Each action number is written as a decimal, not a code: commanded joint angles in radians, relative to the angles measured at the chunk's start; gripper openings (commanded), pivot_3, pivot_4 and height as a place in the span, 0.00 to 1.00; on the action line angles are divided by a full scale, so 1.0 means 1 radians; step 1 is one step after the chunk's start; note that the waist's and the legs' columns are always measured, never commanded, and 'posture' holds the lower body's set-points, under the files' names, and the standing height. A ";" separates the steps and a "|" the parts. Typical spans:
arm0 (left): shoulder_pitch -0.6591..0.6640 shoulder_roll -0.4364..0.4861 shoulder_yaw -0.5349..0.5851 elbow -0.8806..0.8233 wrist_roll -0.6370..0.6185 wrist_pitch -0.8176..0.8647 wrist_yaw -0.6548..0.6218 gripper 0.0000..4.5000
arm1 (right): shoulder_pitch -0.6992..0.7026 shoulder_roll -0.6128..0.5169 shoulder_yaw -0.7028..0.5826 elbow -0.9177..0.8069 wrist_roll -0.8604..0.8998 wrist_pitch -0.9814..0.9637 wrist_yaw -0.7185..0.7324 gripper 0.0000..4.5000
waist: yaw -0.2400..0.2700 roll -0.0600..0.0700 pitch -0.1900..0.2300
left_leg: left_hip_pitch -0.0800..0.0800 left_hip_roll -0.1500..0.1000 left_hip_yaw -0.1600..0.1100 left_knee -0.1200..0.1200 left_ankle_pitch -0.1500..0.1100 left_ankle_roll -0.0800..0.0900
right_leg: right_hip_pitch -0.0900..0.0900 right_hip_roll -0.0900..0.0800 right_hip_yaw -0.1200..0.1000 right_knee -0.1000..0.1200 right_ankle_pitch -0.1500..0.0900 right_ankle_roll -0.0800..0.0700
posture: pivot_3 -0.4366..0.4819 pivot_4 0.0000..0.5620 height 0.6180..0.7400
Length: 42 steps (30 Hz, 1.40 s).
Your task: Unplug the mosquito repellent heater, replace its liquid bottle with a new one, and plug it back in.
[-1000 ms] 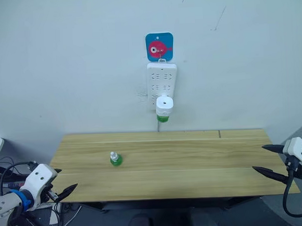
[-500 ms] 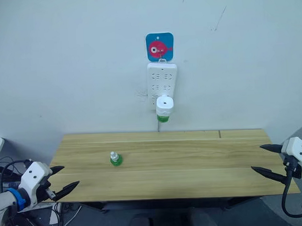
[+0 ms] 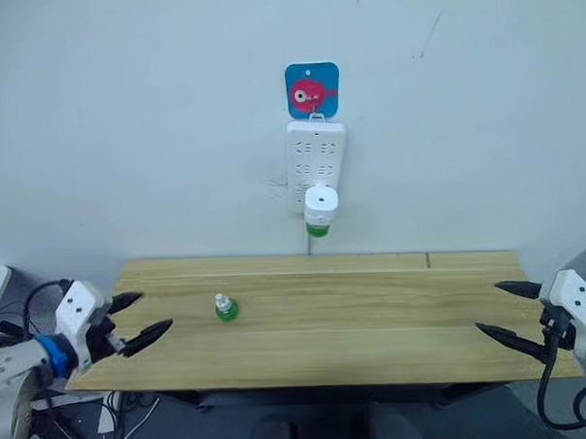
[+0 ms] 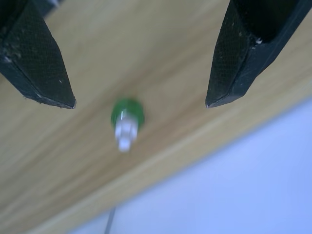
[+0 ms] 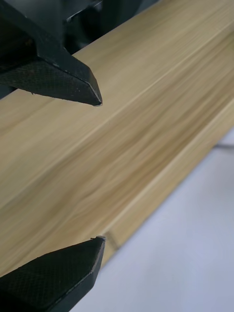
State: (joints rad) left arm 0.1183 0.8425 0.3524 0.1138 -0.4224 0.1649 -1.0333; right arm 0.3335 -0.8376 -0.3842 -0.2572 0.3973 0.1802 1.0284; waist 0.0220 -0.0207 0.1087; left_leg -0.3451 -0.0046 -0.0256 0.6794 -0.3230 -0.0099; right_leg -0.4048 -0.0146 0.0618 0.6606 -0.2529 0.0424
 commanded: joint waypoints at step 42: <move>-1.104 -0.354 -0.364 0.793 0.227 -0.222 -0.133 0.67 | -0.297 -0.054 0.003 -0.674 0.699 0.587 -0.635 1.00 | -0.094 -0.014 0.060 | -0.008 -0.003 -0.007 0.002 0.000 0.000 | -0.002 0.001 -0.006 -0.002 0.004 -0.002 | 0.24 0.31 0.92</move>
State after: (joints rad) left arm -0.9417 0.5001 -0.0099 0.8793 -0.2135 -0.0312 -1.1629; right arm 0.0500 -0.8788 -0.3690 -0.8996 1.0796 0.7755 0.4043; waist -0.0721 -0.0352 0.1686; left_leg -0.3540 -0.0081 -0.0338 0.6826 -0.3228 -0.0099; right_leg -0.4068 -0.0131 0.0532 0.6582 -0.2491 0.0412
